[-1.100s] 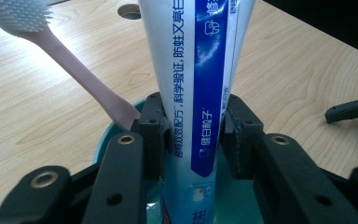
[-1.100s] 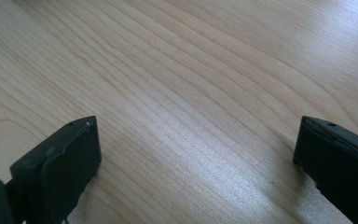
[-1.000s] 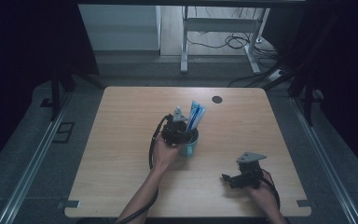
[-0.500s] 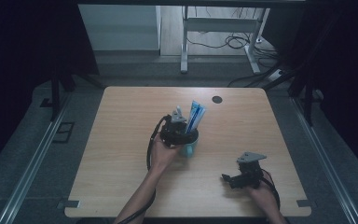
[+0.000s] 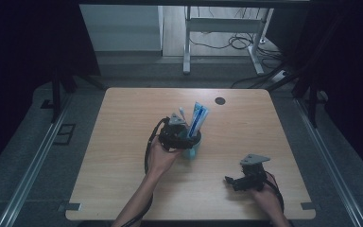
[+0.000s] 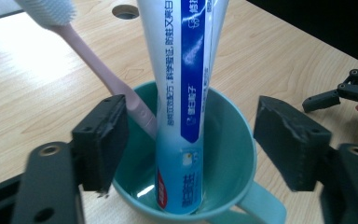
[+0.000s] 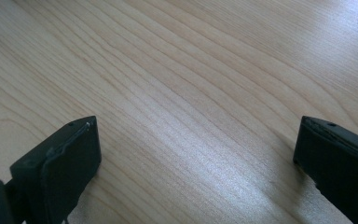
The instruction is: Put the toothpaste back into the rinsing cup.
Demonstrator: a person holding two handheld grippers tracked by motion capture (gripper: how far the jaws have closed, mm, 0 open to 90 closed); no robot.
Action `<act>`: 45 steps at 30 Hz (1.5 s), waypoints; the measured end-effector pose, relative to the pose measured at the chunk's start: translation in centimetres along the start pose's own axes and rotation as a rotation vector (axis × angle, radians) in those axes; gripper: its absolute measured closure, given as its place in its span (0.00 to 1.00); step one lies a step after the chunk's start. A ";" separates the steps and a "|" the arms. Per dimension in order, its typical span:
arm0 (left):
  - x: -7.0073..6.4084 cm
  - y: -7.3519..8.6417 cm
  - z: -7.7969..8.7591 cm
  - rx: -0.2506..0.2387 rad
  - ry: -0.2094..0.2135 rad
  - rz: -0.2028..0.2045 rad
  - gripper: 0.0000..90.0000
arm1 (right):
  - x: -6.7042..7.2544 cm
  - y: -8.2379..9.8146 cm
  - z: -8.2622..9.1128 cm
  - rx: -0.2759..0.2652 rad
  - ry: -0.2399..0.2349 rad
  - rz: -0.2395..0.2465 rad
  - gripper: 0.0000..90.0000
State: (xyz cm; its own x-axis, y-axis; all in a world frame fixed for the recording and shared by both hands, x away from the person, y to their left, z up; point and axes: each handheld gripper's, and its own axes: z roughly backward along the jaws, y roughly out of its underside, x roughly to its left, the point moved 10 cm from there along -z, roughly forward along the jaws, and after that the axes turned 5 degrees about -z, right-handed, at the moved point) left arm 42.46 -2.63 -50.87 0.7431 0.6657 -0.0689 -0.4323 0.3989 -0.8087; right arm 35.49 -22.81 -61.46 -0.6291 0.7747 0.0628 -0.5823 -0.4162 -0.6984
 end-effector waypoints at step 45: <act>0.4 3.3 4.5 0.054 -0.009 -0.046 0.00 | 0.0 0.0 0.0 0.000 0.001 0.002 0.00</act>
State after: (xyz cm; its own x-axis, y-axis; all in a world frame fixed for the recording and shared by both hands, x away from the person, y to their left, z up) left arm 39.00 1.81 -50.93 0.7582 0.6515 -0.0269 -0.4252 0.4626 -0.7779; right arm 35.51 -22.82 -61.45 -0.6301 0.7741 0.0609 -0.5808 -0.4178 -0.6986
